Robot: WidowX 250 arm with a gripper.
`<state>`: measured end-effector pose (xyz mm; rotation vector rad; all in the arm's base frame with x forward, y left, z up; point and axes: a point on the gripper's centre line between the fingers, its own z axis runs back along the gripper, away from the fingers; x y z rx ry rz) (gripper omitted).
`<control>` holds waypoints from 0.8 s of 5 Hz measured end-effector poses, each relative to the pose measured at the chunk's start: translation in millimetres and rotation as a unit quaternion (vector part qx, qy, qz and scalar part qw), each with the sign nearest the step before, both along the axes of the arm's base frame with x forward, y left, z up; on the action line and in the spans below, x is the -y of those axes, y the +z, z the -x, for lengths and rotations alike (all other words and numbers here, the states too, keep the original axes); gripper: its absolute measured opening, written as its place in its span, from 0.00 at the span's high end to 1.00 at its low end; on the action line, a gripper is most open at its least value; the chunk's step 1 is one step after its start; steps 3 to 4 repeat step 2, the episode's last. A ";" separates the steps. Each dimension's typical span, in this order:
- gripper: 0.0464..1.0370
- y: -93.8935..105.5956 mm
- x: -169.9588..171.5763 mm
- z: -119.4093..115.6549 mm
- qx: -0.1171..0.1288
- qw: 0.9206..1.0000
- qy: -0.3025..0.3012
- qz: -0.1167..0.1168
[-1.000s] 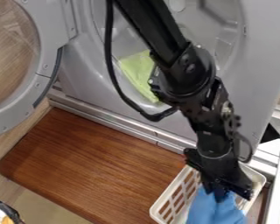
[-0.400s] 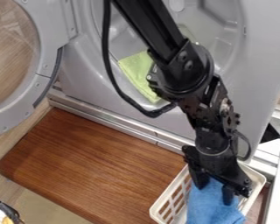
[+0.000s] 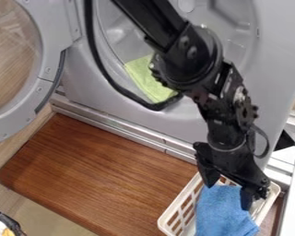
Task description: Put the blue cloth into the backet
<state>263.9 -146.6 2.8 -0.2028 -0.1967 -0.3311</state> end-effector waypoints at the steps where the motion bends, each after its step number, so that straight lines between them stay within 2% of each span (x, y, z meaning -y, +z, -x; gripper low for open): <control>1: 0.04 28.6 -6.2 0.9 0.016 1.000 0.002 0.003; 2: 0.04 50.1 -15.8 7.9 0.021 1.000 0.012 -0.009; 4: 0.04 50.1 -15.8 7.9 0.021 1.000 0.012 -0.009</control>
